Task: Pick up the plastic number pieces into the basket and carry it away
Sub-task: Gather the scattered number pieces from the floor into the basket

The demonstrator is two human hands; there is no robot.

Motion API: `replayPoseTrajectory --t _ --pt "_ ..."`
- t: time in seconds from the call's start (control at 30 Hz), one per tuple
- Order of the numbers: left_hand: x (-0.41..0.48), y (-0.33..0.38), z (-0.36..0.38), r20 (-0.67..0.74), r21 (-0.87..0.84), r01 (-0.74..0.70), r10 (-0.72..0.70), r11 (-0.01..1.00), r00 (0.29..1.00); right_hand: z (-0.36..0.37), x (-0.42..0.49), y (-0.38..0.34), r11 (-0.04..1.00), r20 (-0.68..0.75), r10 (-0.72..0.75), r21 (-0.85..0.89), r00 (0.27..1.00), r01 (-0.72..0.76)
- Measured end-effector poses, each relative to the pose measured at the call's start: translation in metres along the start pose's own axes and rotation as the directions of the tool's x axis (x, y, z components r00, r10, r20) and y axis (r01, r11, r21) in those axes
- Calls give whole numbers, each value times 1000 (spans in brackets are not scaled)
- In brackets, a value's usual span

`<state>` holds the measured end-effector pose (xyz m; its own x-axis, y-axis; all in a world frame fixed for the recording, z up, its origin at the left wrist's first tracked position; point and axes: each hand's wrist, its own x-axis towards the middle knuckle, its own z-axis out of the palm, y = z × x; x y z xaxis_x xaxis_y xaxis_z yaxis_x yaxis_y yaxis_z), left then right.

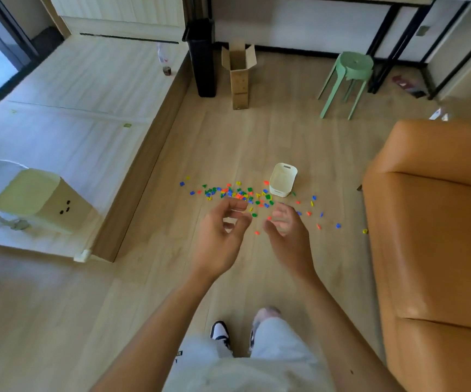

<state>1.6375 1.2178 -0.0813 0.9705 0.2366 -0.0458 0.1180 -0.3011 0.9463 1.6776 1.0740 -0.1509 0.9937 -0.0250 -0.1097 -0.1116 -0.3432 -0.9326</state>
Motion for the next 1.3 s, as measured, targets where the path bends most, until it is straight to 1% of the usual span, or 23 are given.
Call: replayPoseTrajectory --t 0.1,0.17,0.3,0.4,0.57,0.73,0.83,0.9,1.03,1.17,1.2,1.3 --pt "64 -12 2 12 18 26 -26 1000 1000 14 61 3 1000 -7 18 -7 1000 -18" --pt "108 -23 8 4 34 47 -48 998 999 25 102 10 1000 13 31 -6 999 -31" --pt "184 -43 20 -30 53 73 -71 996 997 52 181 28 997 77 63 31 995 -66" --pt "236 -58 25 -56 86 142 -137 986 989 74 242 35 995 141 92 31 986 -97" --pt "311 -92 20 -90 161 214 -201 964 975 113 324 34 997 233 73 2 970 -76" --pt "388 -157 13 -109 187 232 -215 955 971 169 391 67 999 273 42 -43 961 -32" --pt "443 -230 17 -81 196 241 -230 950 970 222 438 115 999 279 18 -47 960 -5" --pt "481 -289 22 -56 217 228 -221 949 974 262 469 155 999 276 6 -36 961 4" --pt "546 -415 29 -55 256 202 -195 945 979 347 526 245 999 269 -24 -35 963 35" --pt "596 -545 31 -63 312 142 -129 939 990 430 571 335 994 291 -101 -16 951 111" --pt "603 -572 33 -61 309 144 -132 940 989 445 577 355 993 301 -105 -16 948 115" --pt "628 -663 34 -90 325 127 -103 937 991 507 603 423 981 316 -181 -8 931 194"
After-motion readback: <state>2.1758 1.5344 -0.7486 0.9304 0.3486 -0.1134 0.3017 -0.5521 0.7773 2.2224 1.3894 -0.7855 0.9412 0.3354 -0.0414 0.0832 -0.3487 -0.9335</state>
